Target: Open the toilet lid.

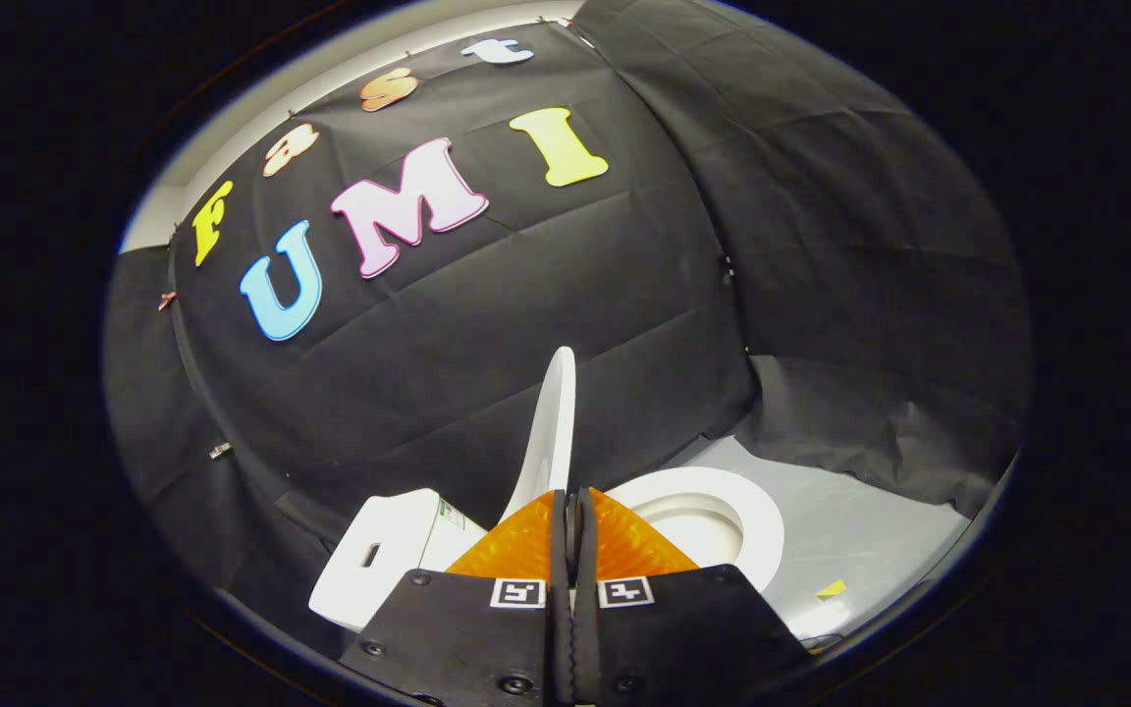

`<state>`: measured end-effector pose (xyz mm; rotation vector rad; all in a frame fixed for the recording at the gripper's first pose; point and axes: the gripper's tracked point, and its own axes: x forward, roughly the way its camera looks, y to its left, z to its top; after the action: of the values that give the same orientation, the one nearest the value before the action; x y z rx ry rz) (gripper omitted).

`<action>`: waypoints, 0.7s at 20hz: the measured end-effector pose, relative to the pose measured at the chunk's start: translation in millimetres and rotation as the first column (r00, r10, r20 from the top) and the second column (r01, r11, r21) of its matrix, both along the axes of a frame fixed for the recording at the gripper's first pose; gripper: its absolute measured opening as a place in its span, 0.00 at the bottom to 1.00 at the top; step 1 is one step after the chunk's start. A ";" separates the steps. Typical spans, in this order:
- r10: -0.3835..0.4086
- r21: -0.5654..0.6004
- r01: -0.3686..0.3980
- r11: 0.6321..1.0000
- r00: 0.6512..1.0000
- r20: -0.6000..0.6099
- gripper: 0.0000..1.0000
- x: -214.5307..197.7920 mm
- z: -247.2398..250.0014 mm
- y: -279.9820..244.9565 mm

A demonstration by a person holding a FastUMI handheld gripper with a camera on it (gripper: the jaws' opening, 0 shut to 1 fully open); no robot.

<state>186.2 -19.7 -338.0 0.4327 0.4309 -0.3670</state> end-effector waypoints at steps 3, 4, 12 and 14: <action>0.037 -0.103 -0.039 0.994 0.999 -0.022 0.05 11.6 16.4 28.8; 0.049 -0.133 -0.053 0.990 0.998 -0.029 0.05 13.7 21.8 38.5; 0.145 -0.270 -0.153 0.951 0.988 -0.050 0.05 33.8 53.8 124.2; 0.166 -0.319 -0.179 0.931 0.984 -0.068 0.05 39.2 49.9 146.6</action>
<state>225.4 126.9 -288.2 0.0650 0.4348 -0.2694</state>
